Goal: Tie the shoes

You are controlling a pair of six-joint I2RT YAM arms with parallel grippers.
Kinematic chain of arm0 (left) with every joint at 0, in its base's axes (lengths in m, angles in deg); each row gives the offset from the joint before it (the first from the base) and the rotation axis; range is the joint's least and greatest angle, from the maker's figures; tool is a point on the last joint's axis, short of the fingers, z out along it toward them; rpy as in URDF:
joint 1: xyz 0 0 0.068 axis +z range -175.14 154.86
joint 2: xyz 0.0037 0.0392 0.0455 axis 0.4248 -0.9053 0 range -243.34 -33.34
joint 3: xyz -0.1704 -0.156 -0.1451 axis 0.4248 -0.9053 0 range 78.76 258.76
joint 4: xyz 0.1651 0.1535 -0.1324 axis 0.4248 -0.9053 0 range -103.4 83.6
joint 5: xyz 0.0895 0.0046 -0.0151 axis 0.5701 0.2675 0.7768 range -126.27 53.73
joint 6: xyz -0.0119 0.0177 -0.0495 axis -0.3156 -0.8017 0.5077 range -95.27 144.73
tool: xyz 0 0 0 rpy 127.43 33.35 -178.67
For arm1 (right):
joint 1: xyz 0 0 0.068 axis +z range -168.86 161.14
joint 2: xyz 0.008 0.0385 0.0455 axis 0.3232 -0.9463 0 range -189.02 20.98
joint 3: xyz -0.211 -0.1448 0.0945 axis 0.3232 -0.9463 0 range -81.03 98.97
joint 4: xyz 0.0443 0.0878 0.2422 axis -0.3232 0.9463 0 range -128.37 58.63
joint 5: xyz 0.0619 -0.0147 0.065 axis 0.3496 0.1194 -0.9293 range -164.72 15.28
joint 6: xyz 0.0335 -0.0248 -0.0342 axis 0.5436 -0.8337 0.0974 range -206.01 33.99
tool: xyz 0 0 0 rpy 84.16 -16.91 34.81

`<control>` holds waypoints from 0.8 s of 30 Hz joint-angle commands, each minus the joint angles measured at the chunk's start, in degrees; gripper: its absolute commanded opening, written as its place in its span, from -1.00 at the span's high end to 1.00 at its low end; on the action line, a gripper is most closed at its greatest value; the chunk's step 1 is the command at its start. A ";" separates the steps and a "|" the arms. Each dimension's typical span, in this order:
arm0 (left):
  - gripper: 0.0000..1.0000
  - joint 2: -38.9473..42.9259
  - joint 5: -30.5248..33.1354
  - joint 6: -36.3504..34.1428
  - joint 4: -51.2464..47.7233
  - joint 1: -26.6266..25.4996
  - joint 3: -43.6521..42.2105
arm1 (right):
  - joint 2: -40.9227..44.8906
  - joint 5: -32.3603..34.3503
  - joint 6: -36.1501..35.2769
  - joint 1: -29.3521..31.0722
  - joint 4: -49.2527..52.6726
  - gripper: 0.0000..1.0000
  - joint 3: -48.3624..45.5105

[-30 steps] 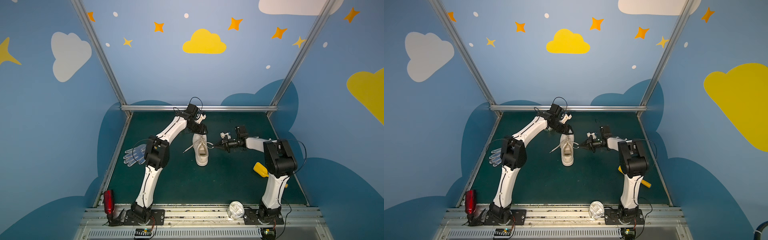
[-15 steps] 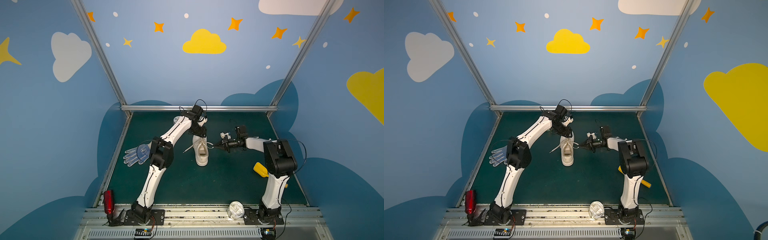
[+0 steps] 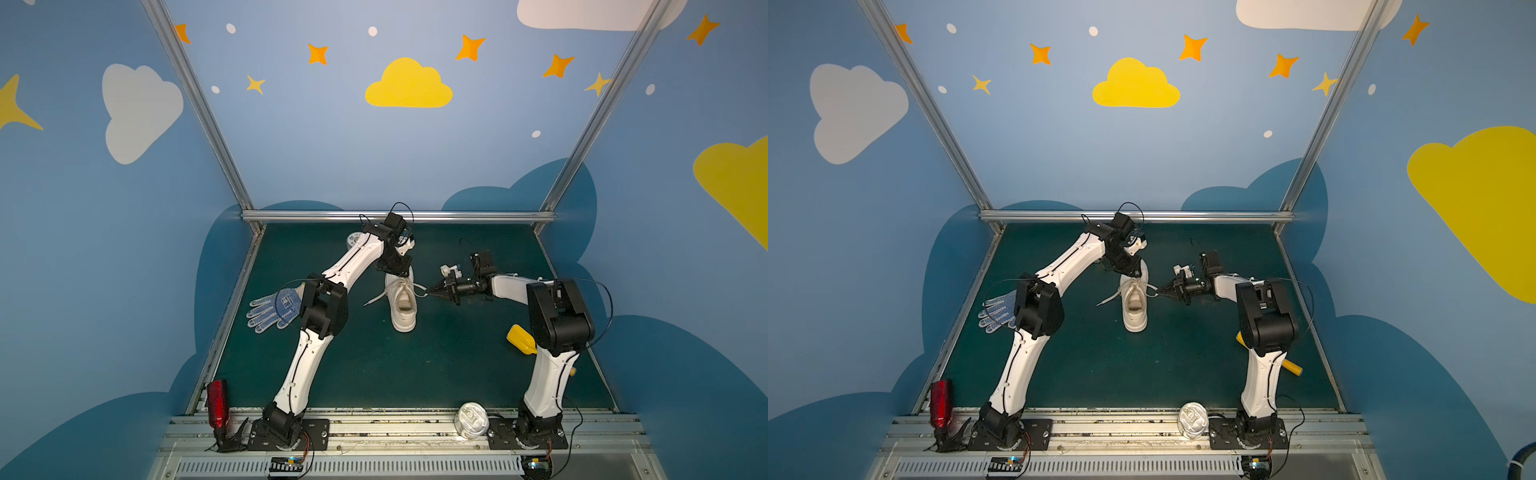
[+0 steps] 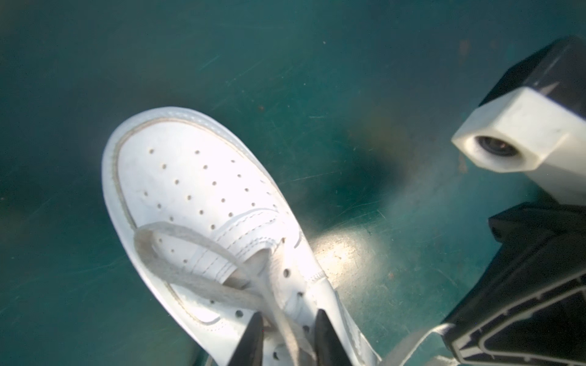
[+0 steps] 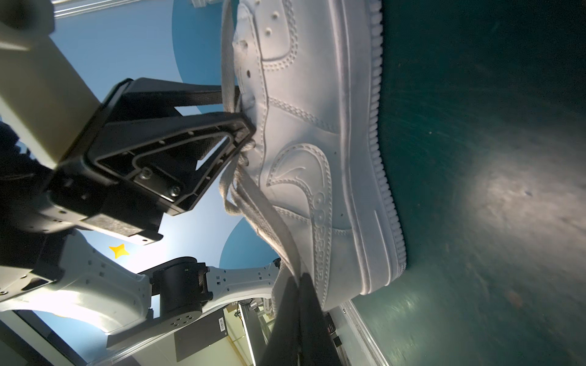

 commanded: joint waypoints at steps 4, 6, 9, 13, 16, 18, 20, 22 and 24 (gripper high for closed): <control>0.68 0.23 -2.26 1.25 0.93 0.24 0.72 | 0.07 -0.67 -0.13 0.28 0.21 1.00 0.42; 0.74 0.82 -2.98 1.69 1.83 0.48 0.37 | -0.02 -0.72 -0.24 0.27 0.23 1.00 0.51; 0.79 1.57 -3.47 2.27 2.56 0.66 0.00 | 0.07 -0.64 -0.12 0.26 0.18 1.00 0.60; 0.87 3.54 -3.94 2.80 4.85 0.99 -2.51 | -0.02 -0.70 -0.10 0.23 0.17 1.00 0.73; 0.90 5.26 -5.34 3.84 7.14 1.42 -5.12 | -0.02 -0.73 -0.10 0.36 0.31 1.00 0.78; 0.91 6.30 -6.24 4.47 8.69 1.54 -6.84 | -0.01 -0.72 -0.10 0.35 0.29 1.00 0.64; 0.91 7.21 -6.59 4.96 9.91 1.73 -8.30 | 0.05 -0.73 -0.10 0.37 0.31 1.00 0.77; 0.89 8.06 -6.84 5.12 10.76 1.69 -9.33 | 0.07 -0.66 -0.05 0.37 0.36 1.00 0.77; 0.87 8.54 -6.94 5.48 11.52 1.88 -10.21 | 0.01 -0.69 -0.06 0.34 0.30 1.00 0.85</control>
